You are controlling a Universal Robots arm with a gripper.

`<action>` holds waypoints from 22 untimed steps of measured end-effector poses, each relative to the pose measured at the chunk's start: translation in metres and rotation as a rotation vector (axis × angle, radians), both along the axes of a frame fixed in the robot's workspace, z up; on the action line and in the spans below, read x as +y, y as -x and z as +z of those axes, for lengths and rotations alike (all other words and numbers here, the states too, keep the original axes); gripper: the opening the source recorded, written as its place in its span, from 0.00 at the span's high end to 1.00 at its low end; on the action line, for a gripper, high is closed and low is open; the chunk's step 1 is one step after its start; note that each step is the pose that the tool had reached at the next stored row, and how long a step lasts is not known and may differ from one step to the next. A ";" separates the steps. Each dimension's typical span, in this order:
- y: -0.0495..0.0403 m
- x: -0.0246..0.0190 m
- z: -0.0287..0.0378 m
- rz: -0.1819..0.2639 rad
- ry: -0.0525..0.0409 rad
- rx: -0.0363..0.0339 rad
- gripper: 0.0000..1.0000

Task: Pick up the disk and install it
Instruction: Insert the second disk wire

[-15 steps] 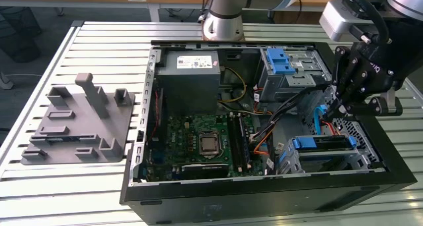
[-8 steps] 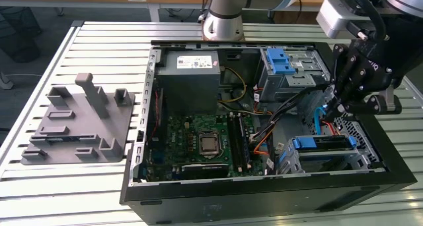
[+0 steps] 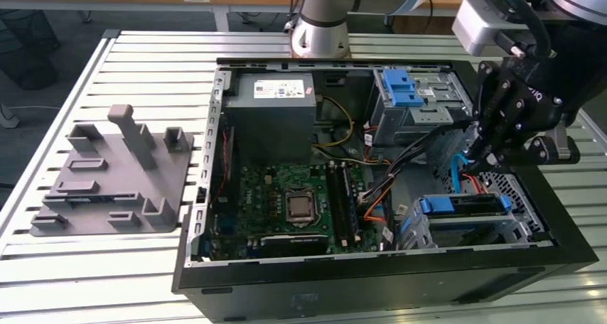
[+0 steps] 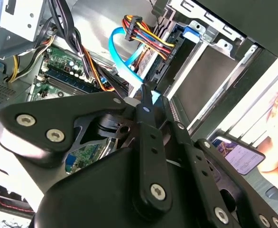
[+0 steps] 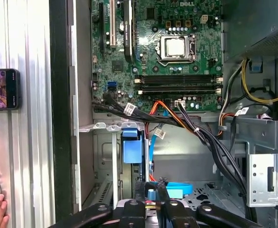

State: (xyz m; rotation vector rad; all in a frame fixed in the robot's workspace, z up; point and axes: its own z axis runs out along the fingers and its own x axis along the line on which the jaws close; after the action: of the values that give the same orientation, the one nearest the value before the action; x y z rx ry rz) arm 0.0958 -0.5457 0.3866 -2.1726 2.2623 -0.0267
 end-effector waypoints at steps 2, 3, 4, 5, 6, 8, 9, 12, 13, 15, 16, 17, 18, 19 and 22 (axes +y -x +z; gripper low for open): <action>0.0024 -0.0001 -0.0001 0.000 0.0005 -0.0070 0.76; 0.0031 -0.0001 -0.0001 0.000 0.0004 -0.0095 0.76; 0.0035 0.0000 -0.0004 0.000 0.0002 -0.0107 0.75; 0.0035 0.0003 -0.0005 0.000 0.0005 -0.0109 0.75; 0.0035 0.0007 -0.0009 0.000 0.0005 -0.0111 0.69; 0.0037 0.0012 -0.0019 0.000 0.0005 -0.0113 0.69; 0.0038 0.0014 -0.0028 0.000 0.0009 -0.0121 0.69; 0.0042 0.0021 -0.0057 0.000 0.0021 -0.0144 0.69; 0.0042 0.0025 -0.0066 0.000 0.0022 -0.0148 0.69; 0.0043 0.0036 -0.0086 0.000 0.0027 -0.0152 0.69; 0.0043 0.0039 -0.0095 0.000 0.0029 -0.0154 0.69; 0.0044 0.0040 -0.0103 -0.001 0.0040 -0.0160 0.69; 0.0044 0.0041 -0.0110 -0.001 0.0055 -0.0166 0.69; 0.0044 0.0042 -0.0116 -0.001 0.0065 -0.0169 0.69; 0.0044 0.0042 -0.0128 -0.002 0.0083 -0.0174 0.76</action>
State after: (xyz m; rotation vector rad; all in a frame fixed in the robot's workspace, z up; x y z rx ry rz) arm 0.0914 -0.5415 0.3738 -2.1655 2.2592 -0.0550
